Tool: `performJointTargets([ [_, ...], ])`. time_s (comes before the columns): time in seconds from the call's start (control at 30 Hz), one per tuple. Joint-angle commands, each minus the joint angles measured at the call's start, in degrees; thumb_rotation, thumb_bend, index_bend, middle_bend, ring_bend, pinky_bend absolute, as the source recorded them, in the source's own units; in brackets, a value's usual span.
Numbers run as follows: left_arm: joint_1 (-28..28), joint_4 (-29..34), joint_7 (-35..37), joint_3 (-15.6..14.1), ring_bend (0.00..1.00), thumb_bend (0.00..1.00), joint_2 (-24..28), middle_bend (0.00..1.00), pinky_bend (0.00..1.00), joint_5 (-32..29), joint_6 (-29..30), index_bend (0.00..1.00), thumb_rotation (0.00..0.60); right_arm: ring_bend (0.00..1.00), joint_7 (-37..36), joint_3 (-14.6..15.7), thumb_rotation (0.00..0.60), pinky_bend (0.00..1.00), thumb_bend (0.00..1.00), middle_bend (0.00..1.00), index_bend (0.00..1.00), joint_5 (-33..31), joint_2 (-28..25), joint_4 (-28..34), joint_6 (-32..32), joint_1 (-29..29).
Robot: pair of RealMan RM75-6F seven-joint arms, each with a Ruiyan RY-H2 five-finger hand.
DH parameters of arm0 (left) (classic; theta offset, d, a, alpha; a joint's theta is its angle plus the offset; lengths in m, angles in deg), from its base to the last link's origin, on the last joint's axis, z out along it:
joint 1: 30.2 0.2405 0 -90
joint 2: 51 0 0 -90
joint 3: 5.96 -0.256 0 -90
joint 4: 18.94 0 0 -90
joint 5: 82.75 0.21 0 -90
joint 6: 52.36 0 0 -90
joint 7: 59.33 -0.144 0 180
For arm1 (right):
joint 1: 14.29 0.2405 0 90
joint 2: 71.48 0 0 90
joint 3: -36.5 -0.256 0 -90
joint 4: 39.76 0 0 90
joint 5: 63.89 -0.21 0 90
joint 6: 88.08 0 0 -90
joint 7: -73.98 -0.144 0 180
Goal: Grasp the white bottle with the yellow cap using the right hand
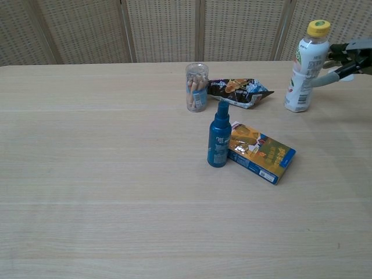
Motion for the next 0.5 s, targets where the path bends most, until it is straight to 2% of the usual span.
performJointTargets([
  [0.03, 0.0, 0.1, -0.1, 0.0, 0.0, 0.32, 0.1, 0.05, 0.0, -0.1, 0.0, 0.12, 0.6, 0.0, 0.0, -0.4, 0.571, 0.0, 0.0, 0.0, 0.0, -0.8, 0.8, -1.3, -0.5, 0.3],
  [0.33, 0.7, 0.9, -0.7, -0.2, 0.0, 0.32, 0.9, 0.05, 0.0, -0.3, 0.7, 0.12, 0.6, 0.0, -3.8, -1.2, 0.57, 0.0, 0.0, 0.0, 0.0, 0.1, 5.0, -8.0, -3.0, 3.3],
  [0.5, 1.0, 1.0, -0.6, -0.3, 0.0, 0.32, 1.0, 0.05, 0.0, -0.3, 1.0, 0.12, 0.6, 0.0, -6.3, -0.8, 0.575, 0.0, 0.0, 0.0, 0.0, 1.6, 5.8, -9.3, -3.3, 4.0],
])
